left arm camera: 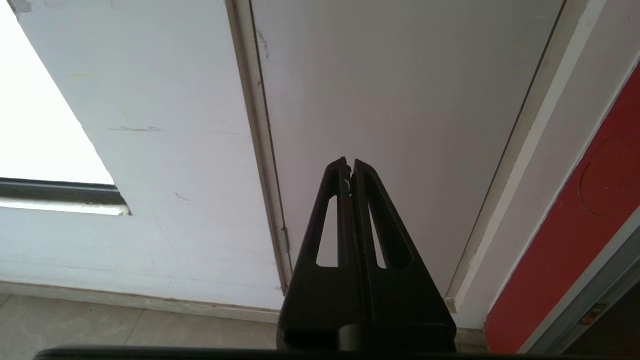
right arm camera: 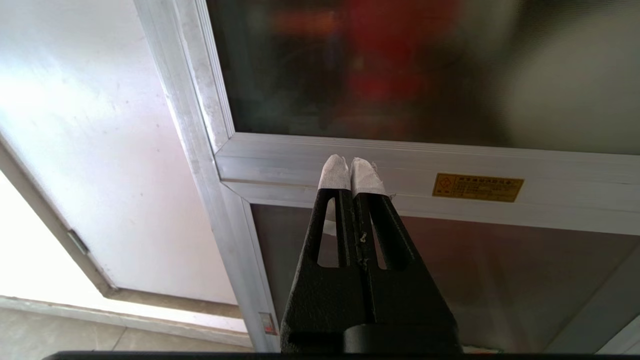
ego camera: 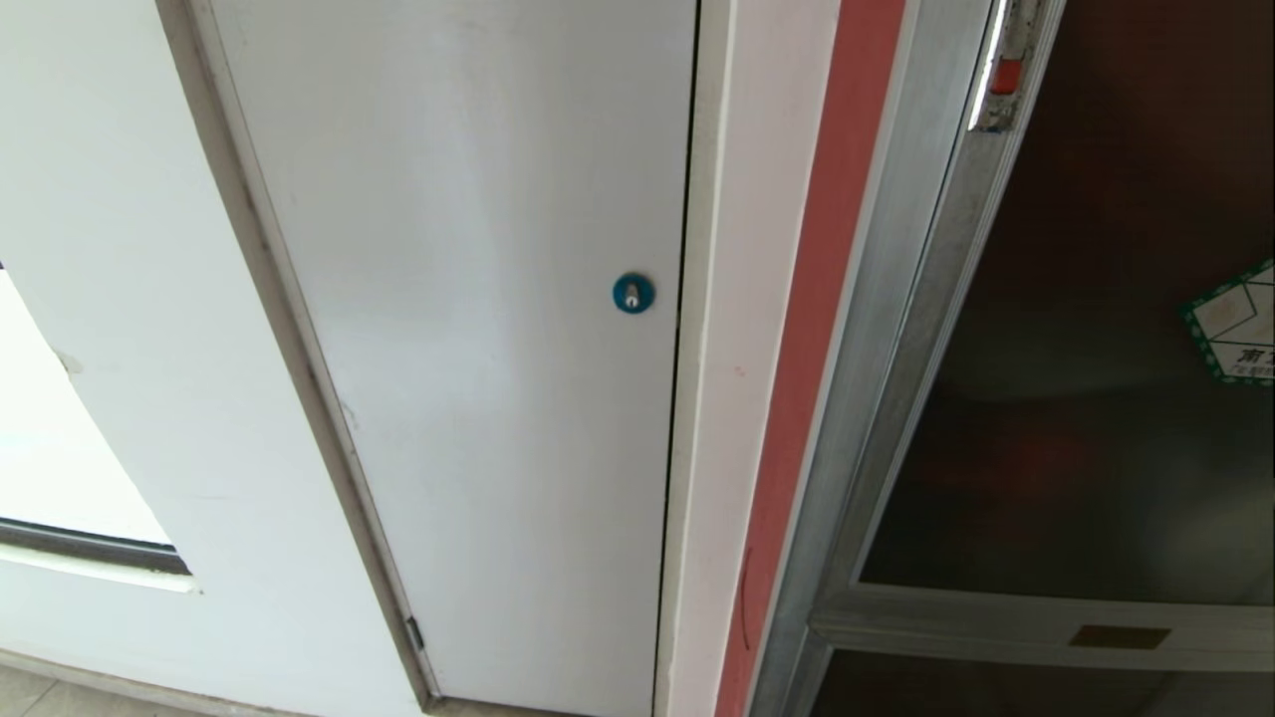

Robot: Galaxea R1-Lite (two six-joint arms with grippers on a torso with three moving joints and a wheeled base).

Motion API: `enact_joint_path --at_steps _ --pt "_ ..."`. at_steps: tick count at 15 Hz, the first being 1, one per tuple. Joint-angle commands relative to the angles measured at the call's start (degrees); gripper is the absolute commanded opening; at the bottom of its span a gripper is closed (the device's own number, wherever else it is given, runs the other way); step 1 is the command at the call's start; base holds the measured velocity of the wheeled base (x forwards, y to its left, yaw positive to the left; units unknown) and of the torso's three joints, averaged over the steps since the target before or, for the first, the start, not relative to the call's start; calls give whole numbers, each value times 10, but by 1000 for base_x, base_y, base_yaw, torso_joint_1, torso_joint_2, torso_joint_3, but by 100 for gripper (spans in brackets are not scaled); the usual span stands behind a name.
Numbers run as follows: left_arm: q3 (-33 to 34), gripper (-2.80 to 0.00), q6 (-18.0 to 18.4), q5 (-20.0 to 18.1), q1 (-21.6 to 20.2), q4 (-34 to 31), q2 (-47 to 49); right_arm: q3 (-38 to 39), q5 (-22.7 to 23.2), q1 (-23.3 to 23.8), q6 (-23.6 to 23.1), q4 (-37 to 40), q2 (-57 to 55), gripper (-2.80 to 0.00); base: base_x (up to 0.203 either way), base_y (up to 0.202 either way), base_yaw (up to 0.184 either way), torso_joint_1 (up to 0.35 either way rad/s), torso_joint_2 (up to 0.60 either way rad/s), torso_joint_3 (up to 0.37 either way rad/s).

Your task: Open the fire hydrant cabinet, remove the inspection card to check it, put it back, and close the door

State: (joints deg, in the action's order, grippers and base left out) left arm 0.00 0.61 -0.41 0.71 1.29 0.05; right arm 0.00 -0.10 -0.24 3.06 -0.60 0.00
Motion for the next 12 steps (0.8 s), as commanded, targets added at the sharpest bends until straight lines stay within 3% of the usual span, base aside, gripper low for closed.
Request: enact_joint_path --at_steps 1,12 --pt "8 -280 0 0 0 0 0 2 0 0 0 0 0 -280 0 0 0 0 0 0" --pt "8 -280 0 1 0 0 0 -1 -2 0 0 1 0 -280 0 0 0 0 0 0"
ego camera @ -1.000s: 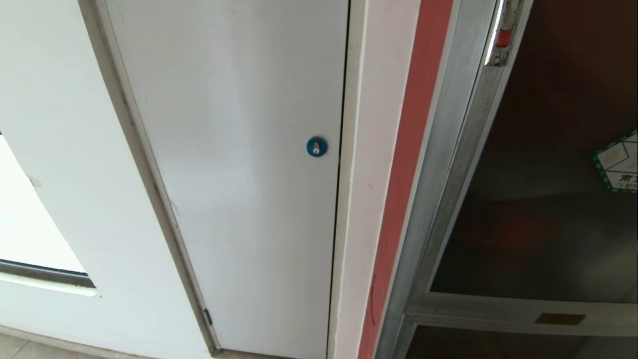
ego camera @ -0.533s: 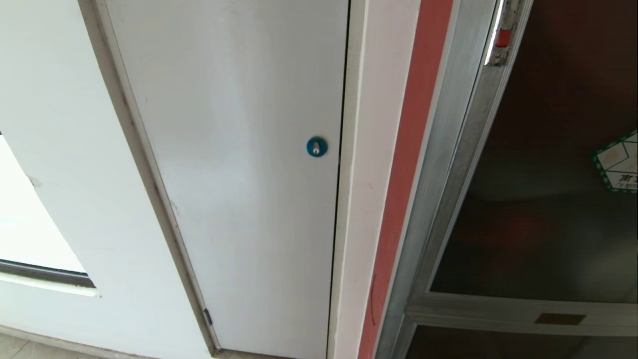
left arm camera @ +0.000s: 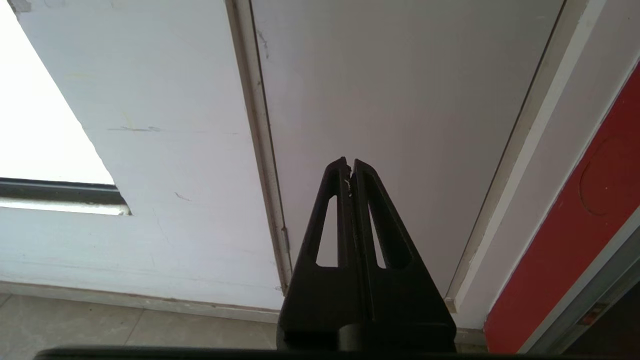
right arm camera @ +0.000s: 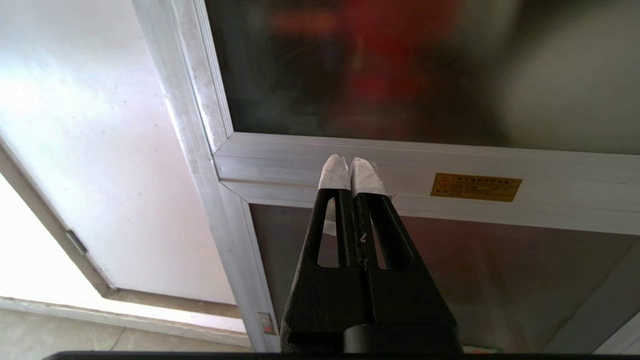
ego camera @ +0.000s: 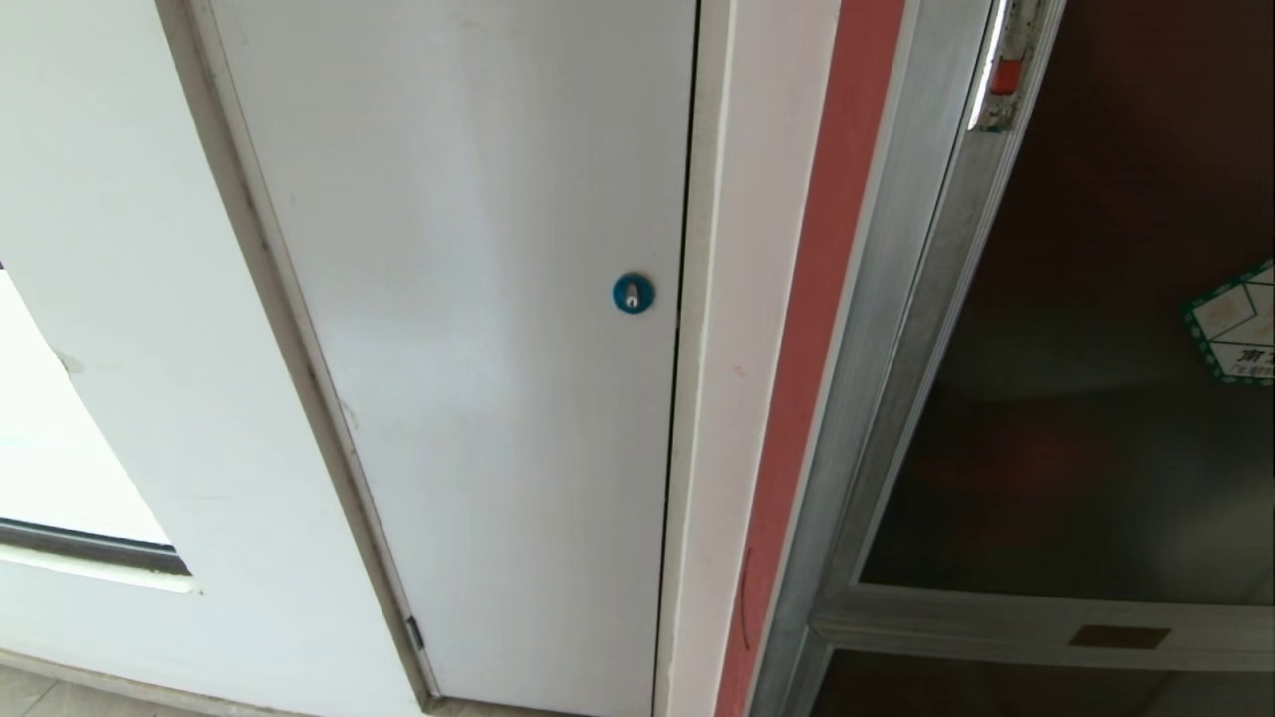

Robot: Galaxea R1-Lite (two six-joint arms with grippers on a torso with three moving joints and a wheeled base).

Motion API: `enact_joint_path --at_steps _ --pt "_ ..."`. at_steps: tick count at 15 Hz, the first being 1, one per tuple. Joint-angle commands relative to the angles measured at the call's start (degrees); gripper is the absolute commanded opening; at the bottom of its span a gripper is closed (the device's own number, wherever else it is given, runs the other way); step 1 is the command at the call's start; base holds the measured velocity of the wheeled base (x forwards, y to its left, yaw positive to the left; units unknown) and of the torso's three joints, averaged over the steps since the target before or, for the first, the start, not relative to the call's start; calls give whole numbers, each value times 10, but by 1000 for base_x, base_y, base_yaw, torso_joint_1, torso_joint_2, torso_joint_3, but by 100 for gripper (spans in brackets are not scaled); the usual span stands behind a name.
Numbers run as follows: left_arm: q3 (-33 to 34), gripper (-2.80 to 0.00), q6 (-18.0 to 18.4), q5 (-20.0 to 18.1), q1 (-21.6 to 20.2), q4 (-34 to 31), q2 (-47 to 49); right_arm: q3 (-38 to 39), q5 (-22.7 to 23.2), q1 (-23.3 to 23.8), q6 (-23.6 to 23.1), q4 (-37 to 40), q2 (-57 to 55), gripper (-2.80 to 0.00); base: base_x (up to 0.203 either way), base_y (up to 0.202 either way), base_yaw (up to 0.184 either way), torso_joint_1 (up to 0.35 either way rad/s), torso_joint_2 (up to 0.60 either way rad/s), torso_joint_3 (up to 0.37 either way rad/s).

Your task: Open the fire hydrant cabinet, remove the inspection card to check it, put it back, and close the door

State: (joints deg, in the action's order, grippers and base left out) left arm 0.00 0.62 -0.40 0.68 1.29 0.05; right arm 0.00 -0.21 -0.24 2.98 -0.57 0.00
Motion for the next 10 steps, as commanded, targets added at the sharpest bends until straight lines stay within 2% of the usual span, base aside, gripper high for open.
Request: enact_joint_path --at_steps 1,3,6,10 --pt "8 -280 0 0 0 0 0 -12 -6 0 1 3 0 -280 0 0 0 0 0 0" --pt "8 -280 0 0 0 0 0 -54 -12 0 1 22 -1 -280 0 0 0 0 0 0" --pt "8 -280 0 1 0 0 0 -142 -6 -1 2 94 -13 -280 0 0 0 0 0 0" --pt "8 -280 0 0 0 0 0 -226 37 -2 9 116 -110 -280 0 0 0 0 0 0"
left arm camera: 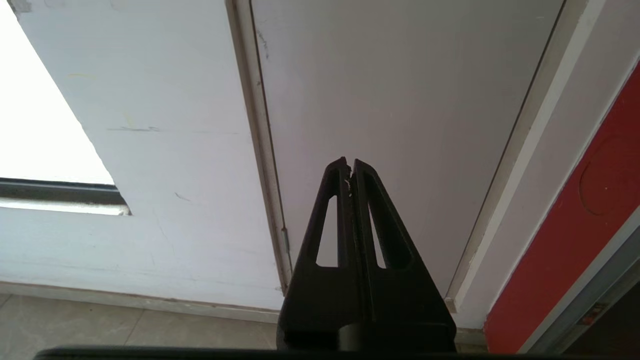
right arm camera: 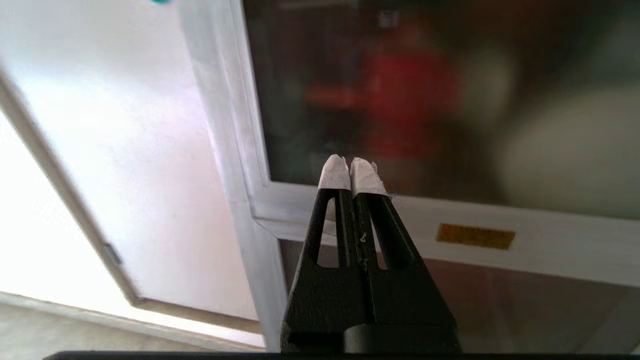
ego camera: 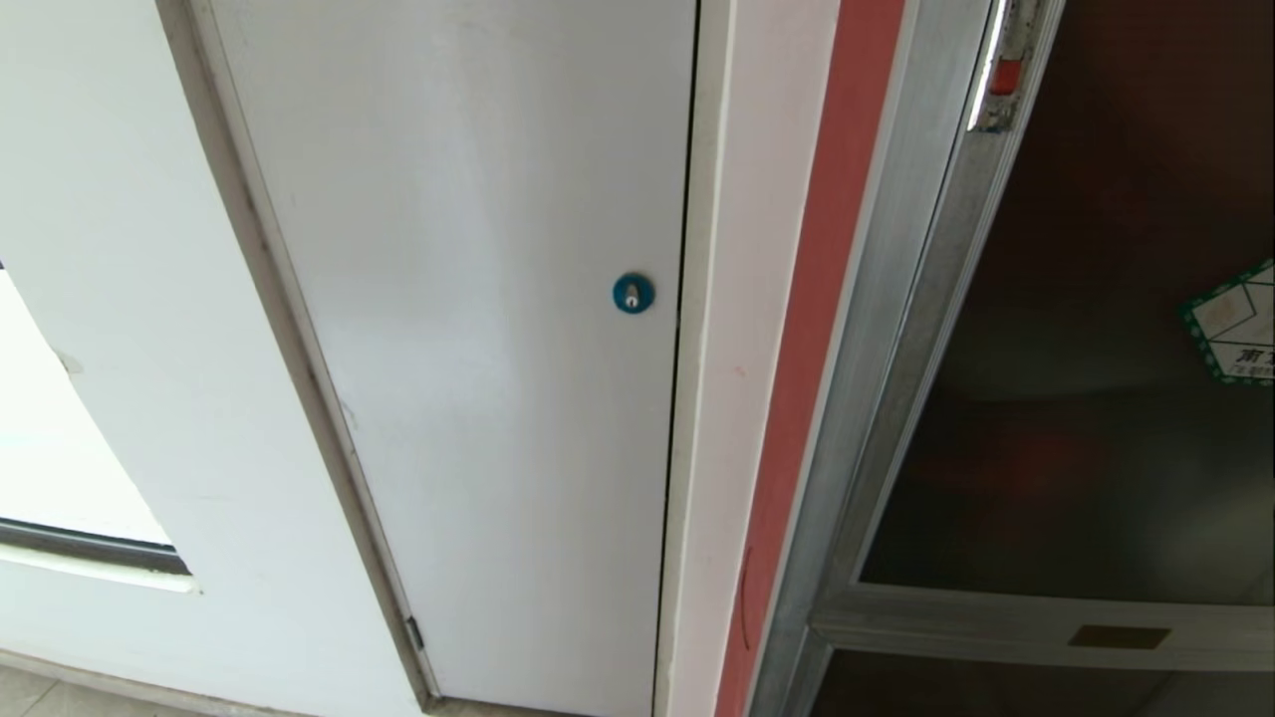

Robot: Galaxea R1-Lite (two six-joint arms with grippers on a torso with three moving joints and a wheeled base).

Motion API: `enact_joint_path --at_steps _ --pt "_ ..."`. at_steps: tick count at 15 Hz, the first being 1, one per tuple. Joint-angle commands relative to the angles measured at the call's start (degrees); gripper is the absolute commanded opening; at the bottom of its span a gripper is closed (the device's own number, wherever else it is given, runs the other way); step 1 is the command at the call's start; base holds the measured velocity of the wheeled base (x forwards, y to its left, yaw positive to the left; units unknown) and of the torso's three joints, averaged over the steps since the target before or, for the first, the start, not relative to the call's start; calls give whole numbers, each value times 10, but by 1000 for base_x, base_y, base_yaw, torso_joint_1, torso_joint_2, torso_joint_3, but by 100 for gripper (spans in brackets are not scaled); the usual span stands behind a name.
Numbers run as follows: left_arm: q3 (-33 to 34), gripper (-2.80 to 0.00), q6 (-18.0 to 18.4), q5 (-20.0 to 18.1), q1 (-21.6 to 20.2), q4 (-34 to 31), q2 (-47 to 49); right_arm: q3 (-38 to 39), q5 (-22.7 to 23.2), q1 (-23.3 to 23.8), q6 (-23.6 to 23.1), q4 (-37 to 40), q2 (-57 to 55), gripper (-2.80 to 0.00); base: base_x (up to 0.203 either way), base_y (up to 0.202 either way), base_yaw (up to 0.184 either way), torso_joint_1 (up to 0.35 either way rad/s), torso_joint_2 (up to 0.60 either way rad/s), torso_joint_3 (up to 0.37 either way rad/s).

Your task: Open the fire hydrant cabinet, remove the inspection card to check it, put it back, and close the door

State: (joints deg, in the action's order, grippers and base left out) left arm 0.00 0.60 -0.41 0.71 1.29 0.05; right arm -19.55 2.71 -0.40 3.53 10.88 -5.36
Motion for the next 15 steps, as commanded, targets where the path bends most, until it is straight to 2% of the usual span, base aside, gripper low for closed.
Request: enact_joint_path --at_steps 1,3,7,9,12,15 --pt "7 -280 0 0 0 0 0 -62 28 -1 20 1 -86 -280 0 0 0 0 0 0" --pt "8 -280 0 0 0 0 0 -121 106 -2 66 3 -144 -280 0 0 0 0 0 0" --pt "8 -280 0 0 0 0 0 -224 266 -1 122 -2 -273 -280 0 0 0 0 0 0" --pt "8 -280 0 0 -1 0 0 -267 326 -1 152 -23 -338 -280 0 0 0 0 0 0" --pt "8 -280 0 1 -1 0 0 -325 383 -2 177 -63 -445 -280 0 0 0 0 0 0" --pt "8 -280 0 0 0 0 0 -405 409 -6 186 -103 -543 -280 0 0 0 0 0 0"
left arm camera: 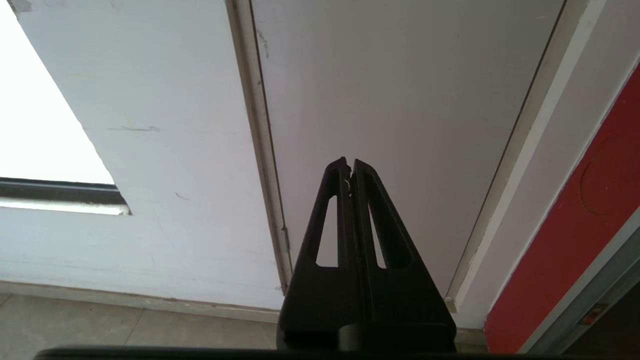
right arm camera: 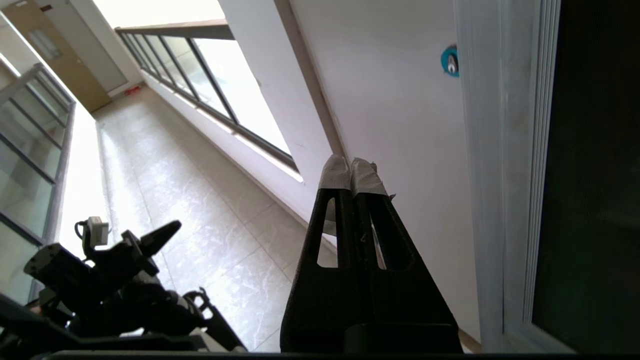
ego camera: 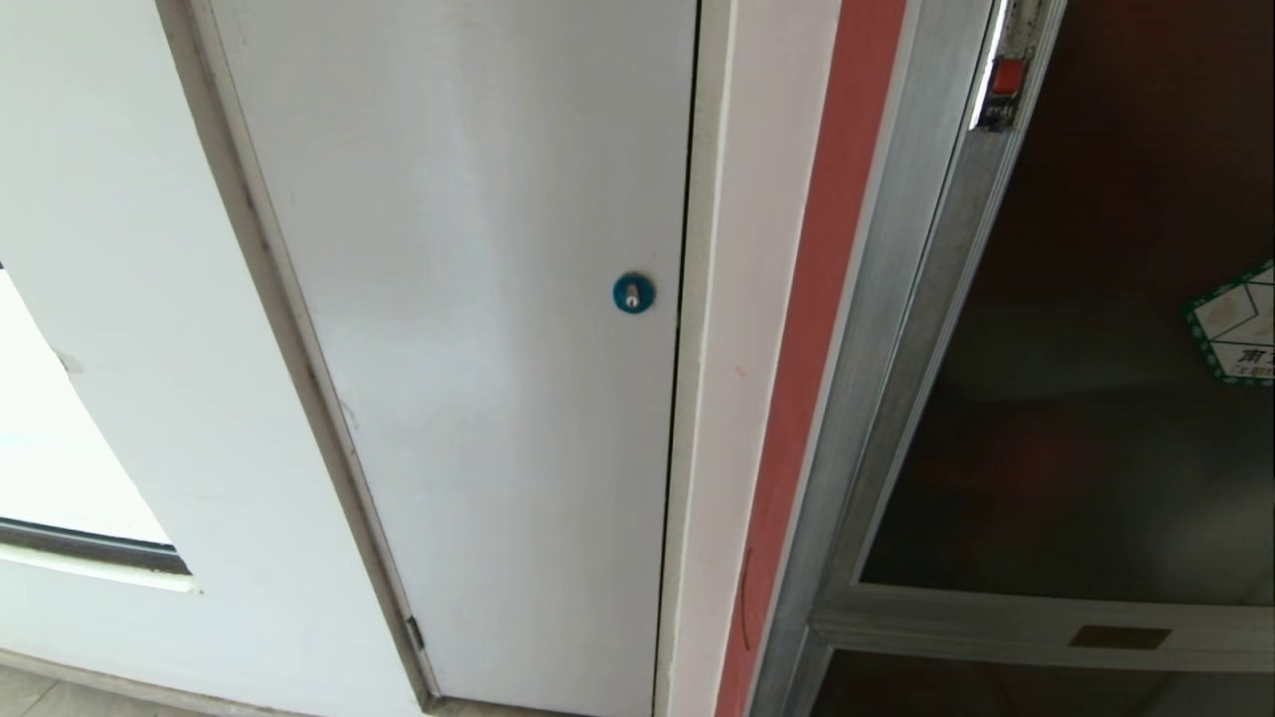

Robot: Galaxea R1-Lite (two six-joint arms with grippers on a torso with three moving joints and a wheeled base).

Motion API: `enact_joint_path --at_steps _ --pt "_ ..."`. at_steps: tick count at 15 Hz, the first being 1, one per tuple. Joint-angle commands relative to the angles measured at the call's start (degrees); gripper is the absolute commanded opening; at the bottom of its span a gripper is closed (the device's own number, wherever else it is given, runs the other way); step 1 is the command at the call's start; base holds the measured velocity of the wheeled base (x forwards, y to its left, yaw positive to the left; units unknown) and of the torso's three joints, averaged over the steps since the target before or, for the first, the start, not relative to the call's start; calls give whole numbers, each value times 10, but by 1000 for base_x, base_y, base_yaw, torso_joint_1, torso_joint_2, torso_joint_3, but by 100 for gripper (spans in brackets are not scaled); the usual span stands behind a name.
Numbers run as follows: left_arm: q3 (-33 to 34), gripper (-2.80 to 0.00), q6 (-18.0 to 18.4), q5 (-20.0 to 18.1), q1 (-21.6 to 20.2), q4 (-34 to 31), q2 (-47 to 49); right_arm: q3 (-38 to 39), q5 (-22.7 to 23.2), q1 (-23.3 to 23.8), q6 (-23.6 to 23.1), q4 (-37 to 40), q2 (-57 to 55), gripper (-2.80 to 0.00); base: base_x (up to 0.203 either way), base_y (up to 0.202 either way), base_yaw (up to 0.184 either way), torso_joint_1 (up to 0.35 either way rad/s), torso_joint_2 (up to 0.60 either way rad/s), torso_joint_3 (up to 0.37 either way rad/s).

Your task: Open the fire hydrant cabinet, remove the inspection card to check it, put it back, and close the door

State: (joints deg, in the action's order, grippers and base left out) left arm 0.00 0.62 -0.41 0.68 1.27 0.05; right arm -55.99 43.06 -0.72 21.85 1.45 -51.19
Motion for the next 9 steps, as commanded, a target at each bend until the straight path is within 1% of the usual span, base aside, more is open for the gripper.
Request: enact_joint_path --at_steps 1,5,9 --pt "8 -280 0 0 0 1 0 -72 8 -4 6 -16 -109 -280 0 0 0 0 0 0" --pt "8 -280 0 1 0 1 0 -164 8 -21 12 -22 -178 -280 0 0 0 0 0 0" --pt "7 -280 0 0 0 1 0 -212 7 -31 12 -21 -218 -280 0 0 0 0 0 0"
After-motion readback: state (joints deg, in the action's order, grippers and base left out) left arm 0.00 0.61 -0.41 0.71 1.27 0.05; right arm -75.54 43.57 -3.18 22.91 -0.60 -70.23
